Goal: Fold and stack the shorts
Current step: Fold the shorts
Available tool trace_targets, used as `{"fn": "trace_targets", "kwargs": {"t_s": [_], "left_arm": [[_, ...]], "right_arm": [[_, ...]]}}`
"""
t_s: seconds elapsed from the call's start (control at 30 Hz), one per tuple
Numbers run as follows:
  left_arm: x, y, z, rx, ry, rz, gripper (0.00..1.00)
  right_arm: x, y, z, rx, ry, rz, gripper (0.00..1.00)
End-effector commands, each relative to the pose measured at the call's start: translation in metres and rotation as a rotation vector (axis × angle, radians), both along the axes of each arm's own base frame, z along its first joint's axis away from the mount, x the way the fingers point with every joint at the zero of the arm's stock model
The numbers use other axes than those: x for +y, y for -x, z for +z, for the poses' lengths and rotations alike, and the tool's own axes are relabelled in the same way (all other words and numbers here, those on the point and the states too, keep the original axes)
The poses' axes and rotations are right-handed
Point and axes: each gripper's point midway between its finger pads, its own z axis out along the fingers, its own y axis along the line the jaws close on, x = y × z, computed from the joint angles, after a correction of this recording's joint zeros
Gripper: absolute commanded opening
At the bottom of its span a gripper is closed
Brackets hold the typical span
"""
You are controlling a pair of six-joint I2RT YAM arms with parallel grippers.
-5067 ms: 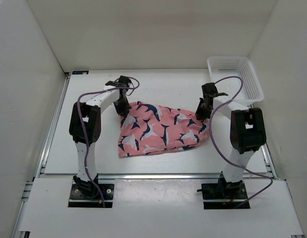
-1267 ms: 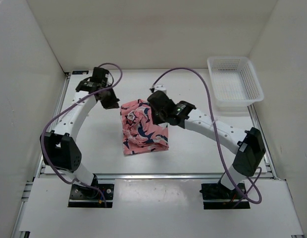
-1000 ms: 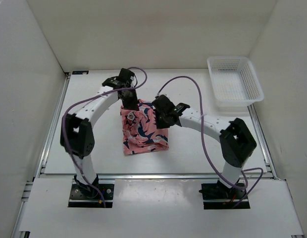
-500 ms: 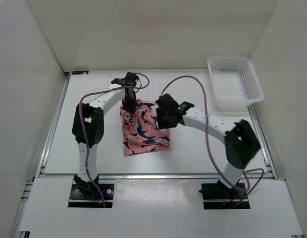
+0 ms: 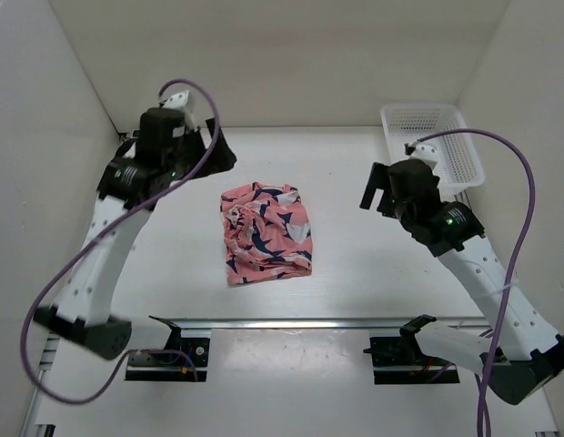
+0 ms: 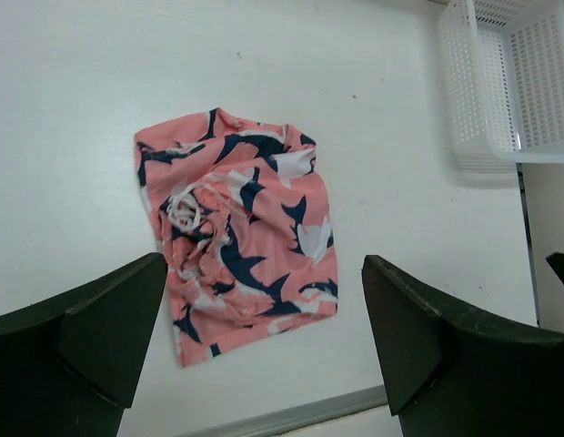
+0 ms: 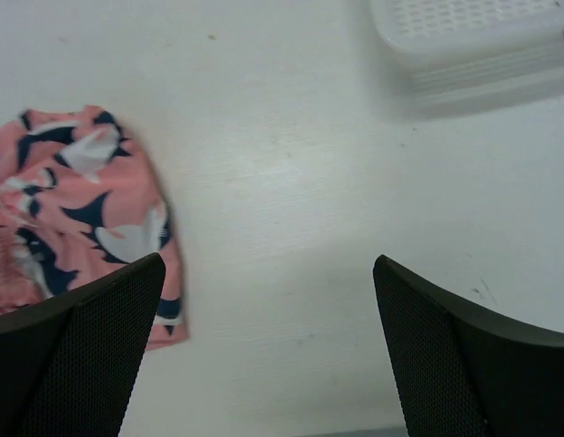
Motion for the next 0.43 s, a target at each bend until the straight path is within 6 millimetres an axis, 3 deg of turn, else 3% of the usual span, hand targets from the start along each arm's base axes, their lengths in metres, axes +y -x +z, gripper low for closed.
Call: {"fn": "trace_targets", "kwargs": {"t_s": [0.0, 0.1, 0.23, 0.4], "left_arm": [[0.026, 0.033, -0.017, 0.019, -0.039, 0.061, 1.00], [0.041, 0.053, -0.022, 0.012, -0.037, 0.110, 1.00], [0.049, 0.079, -0.001, -0.059, 0.037, 0.120, 1.00], [0.052, 0.085, 0.001, -0.059, 0.037, 0.121, 1.00]], "right_arm": [[-0.033, 0.019, -0.026, 0.084, 0.105, -0.084, 1.00], [-0.035, 0.029, -0.030, 0.098, 0.086, -0.086, 1.00], [-0.028, 0.035, -0.033, 0.124, 0.049, -0.056, 1.00], [-0.028, 0.037, -0.041, 0.123, 0.022, -0.075, 1.00]]}}
